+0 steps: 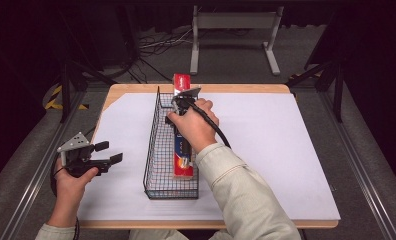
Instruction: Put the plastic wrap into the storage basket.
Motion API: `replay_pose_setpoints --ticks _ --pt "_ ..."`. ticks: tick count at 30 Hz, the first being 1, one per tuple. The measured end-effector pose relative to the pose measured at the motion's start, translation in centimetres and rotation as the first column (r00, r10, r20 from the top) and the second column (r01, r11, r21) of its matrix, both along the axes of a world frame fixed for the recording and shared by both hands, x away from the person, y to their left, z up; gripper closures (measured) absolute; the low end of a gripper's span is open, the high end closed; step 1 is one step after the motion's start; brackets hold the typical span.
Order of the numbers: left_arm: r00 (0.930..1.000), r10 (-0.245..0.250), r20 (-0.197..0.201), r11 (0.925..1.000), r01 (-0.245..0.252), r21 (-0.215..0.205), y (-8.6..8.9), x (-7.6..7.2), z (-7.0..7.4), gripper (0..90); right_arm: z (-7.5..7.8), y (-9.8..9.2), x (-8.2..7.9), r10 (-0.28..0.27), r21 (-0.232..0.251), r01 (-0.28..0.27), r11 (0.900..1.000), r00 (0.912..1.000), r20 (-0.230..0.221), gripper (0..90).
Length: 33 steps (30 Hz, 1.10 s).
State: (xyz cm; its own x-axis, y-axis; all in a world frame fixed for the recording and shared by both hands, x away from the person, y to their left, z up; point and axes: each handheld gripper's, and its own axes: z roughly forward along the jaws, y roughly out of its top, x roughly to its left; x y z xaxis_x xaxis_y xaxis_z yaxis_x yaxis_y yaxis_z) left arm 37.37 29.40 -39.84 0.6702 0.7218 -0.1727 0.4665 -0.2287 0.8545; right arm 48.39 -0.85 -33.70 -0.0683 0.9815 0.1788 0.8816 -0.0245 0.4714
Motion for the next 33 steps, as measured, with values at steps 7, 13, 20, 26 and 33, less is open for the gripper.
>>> replay_pose_setpoints --ticks 7,13,20,26,33 --pt "1.0000 -0.009 0.002 1.0000 0.009 -0.004 0.0 0.0 0.0 21.4 -1.2 0.1 0.2 -0.007 -0.009 0.007 1.000 0.9996 -0.028 40.3" --pt "0.9999 -0.012 -0.005 0.9999 0.012 -0.012 0.0 0.1 -0.1 21.2 -1.9 0.2 0.5 -0.023 -0.022 0.022 1.000 0.9985 -0.049 40.2" --pt "0.9999 -0.010 -0.005 0.9999 0.010 -0.012 -0.1 0.1 -0.2 21.2 -2.5 0.4 0.7 -0.039 -0.040 0.036 0.999 0.9975 -0.058 40.2" --pt "0.9999 -0.011 -0.007 0.9999 0.011 -0.010 -0.1 0.1 -0.2 21.2 -2.4 0.7 0.2 -0.031 -0.046 0.028 0.999 0.9970 -0.071 40.1" --pt "0.9999 -0.010 -0.010 0.9999 0.010 -0.006 -0.2 0.1 -0.2 21.3 -2.6 1.0 -0.1 -0.031 -0.057 0.025 0.998 0.9939 -0.106 40.1"
